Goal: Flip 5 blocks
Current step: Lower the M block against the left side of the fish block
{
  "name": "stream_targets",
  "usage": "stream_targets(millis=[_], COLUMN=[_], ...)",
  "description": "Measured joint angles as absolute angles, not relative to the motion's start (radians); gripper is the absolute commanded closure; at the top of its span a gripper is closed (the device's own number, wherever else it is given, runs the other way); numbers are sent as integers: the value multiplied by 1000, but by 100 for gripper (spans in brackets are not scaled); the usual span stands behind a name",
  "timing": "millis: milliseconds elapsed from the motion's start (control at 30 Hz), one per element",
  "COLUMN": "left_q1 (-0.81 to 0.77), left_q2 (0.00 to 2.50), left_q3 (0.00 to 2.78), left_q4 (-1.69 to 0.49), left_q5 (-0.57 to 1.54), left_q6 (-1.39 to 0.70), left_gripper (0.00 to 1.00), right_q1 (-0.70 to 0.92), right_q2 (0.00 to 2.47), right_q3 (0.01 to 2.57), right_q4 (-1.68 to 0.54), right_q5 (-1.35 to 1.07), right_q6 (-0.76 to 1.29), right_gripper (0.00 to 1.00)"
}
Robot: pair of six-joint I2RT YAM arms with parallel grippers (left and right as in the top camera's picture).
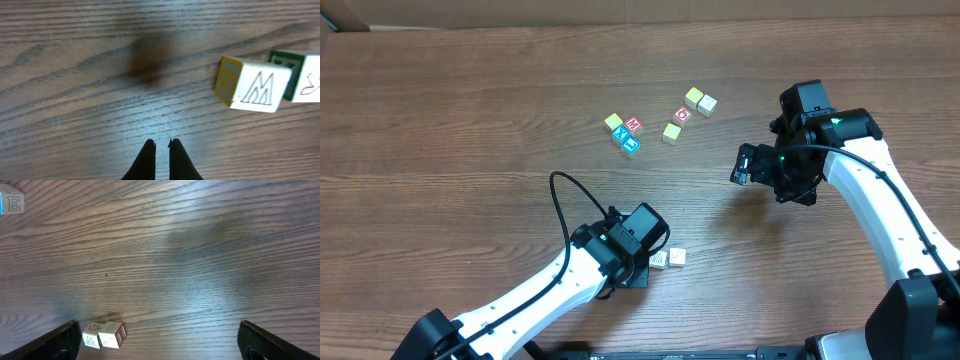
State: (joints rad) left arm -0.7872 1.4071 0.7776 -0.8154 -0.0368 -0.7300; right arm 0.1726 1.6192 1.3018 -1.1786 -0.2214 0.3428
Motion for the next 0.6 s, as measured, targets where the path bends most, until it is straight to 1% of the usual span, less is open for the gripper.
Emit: stream_targets(millis=[300,600], left_q1=[-787,-788], left_q2=[1409,1457], left_q3=[679,662], left_q4=[-624,-537], left_q5=[83,152], left_q6=[-658,-627], left_gripper=[94,92], right_q1=[173,173], right_q2=[1619,1619], right_q3=[1302,1302], right_q4=[-1183,-1184], right_q5=[-222,-222], right_q6=[343,343], right_gripper=[0,0])
